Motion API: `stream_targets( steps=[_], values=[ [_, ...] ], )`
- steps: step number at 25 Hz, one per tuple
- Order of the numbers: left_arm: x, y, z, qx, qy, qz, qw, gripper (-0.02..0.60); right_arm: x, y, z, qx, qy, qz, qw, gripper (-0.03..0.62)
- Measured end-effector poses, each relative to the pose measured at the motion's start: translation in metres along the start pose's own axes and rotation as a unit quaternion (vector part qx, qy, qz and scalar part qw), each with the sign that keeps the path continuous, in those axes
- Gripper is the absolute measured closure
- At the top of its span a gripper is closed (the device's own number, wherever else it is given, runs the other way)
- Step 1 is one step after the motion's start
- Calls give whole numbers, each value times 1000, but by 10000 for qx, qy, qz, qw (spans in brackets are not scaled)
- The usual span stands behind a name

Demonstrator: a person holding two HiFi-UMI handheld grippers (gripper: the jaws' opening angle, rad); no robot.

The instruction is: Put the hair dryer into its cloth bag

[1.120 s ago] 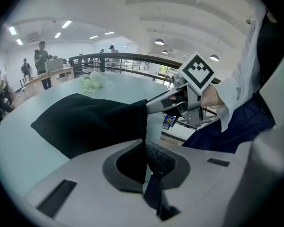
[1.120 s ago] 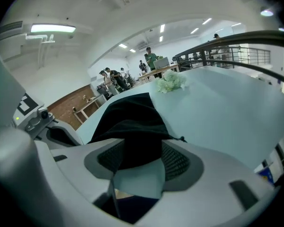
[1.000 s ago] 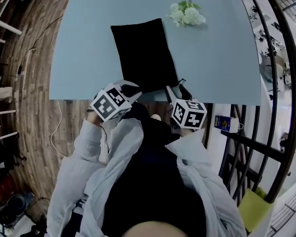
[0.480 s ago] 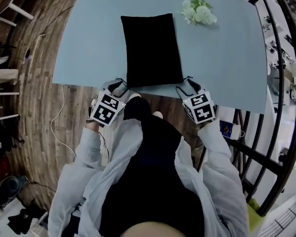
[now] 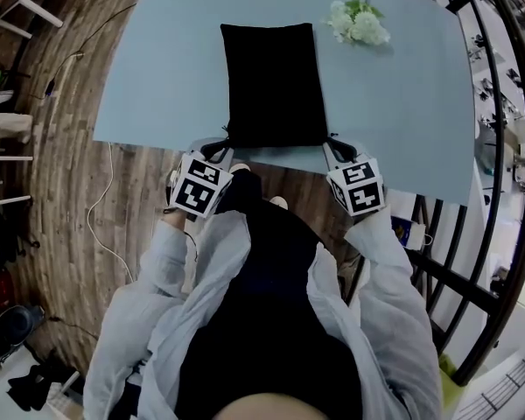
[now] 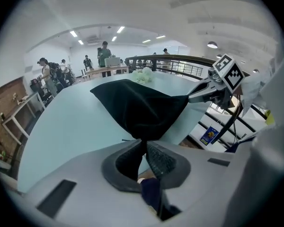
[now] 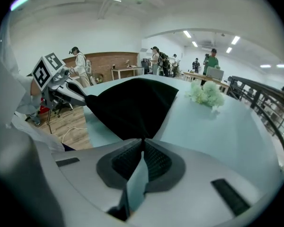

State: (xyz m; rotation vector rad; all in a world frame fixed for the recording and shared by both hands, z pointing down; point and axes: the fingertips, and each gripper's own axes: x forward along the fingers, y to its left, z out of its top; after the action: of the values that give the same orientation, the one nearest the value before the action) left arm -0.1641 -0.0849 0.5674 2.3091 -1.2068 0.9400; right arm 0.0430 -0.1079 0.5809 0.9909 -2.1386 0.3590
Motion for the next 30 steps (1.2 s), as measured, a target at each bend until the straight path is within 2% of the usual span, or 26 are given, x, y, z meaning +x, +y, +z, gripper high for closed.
stream_targets(
  steps=[4, 7, 10, 15, 19, 21, 24, 25, 26, 27, 30],
  values=[
    [-13, 6, 4, -349, -54, -1, 9994, 545, -16, 7, 17, -344, -213, -127, 9991, 572],
    [-8, 4, -18, -630, 283, -129, 9975, 546, -12, 22, -2, -502, 228, -22, 9985, 572],
    [0, -3, -42, -631, 609, -213, 9959, 546, -1, 32, -29, -506, 677, 91, 9964, 572],
    [3, -4, -48, -823, 624, -399, 9939, 546, 3, 32, -36, -470, 717, 116, 9963, 572],
    [4, -6, -47, -752, 436, -414, 9954, 543, 4, 29, -37, -187, 602, 109, 9980, 565],
    [3, -6, -48, -962, 290, -386, 9942, 543, 3, 27, -37, -76, 472, 17, 9989, 536],
    [-1, -5, -54, -1264, 337, -329, 9909, 535, -7, 25, -42, 94, 376, -68, 9992, 487],
    [-4, -3, -57, -1285, 382, -271, 9906, 511, -10, 26, -43, 180, 331, -47, 9993, 475],
    [-7, -2, -60, -1291, 419, -235, 9905, 448, -12, 26, -44, 281, 276, -4, 9992, 462],
    [-10, -2, -63, -1308, 439, -245, 9901, 430, -15, 27, -44, 387, 211, 50, 9990, 451],
    [-23, -10, -65, -1489, 386, -463, 9870, 430, -28, 31, -44, 747, 0, 238, 9969, 406]
  ],
)
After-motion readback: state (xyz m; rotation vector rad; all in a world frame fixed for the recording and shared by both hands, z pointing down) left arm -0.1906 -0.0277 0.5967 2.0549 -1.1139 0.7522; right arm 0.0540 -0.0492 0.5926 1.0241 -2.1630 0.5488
